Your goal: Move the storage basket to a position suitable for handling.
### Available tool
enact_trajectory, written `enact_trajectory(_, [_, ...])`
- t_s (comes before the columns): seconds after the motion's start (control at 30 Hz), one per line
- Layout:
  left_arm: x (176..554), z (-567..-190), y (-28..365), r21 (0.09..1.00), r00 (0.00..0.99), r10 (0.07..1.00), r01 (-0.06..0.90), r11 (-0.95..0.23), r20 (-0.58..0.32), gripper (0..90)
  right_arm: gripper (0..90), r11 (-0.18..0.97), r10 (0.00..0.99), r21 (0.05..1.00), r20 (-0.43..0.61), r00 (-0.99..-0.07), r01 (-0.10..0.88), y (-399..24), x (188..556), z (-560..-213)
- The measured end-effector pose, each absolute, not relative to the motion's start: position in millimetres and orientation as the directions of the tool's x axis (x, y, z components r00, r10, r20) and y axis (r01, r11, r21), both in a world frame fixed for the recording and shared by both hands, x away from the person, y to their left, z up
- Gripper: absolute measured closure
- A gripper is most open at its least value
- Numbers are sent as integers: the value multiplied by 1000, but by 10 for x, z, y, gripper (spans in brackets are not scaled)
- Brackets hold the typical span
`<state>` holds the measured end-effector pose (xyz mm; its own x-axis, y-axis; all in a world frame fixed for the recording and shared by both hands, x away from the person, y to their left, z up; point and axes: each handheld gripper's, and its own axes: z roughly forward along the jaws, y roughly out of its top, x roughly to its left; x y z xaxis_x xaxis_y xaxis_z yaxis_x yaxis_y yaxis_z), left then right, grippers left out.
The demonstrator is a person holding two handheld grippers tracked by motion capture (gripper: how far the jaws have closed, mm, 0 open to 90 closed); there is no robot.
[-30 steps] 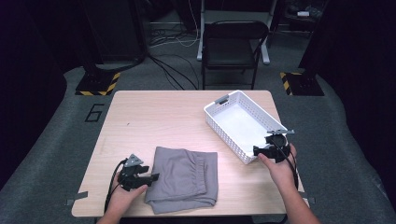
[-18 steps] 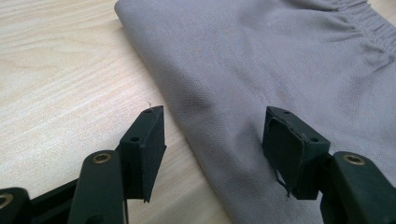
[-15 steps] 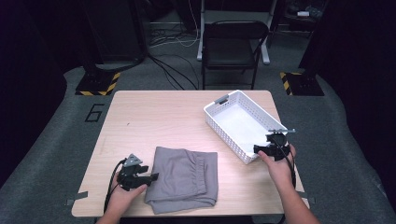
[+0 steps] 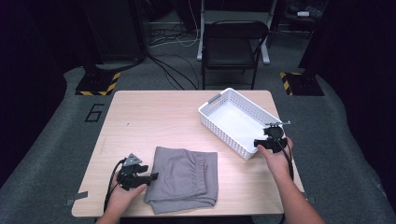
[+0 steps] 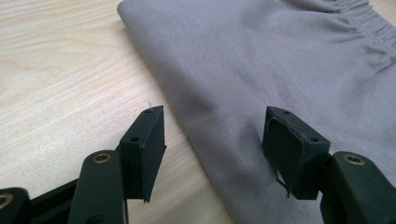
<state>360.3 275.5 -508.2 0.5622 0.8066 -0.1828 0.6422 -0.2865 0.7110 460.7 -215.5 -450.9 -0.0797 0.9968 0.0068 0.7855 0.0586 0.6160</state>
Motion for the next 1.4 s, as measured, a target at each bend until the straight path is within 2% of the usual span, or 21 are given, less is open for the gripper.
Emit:
enact_trajectory(0.07, [3601,-5092,2752,718,552,813,640,-272,-184,393,342,69,996,619,2,-90,783,-2130,4676,-4497])
enact_trajectory(0.37, [3620,-5086,2781,703,577,799,639,-313,-169,393,452,136,988,612,-24,-153,779,-1960,4899,-4468])
enact_trajectory(0.6, [3620,-5109,2764,715,557,810,642,-278,-185,392,546,171,979,611,-18,-203,773,-1733,5081,-4455])
enact_trajectory(1.03, [3617,-5119,2756,704,571,795,650,-286,-205,400,622,269,940,617,-3,-340,739,-1144,5299,-4448])
enact_trajectory(1.4, [3610,-5123,2740,701,590,782,645,-306,-200,402,661,331,913,610,-15,-407,720,-915,5345,-4443])
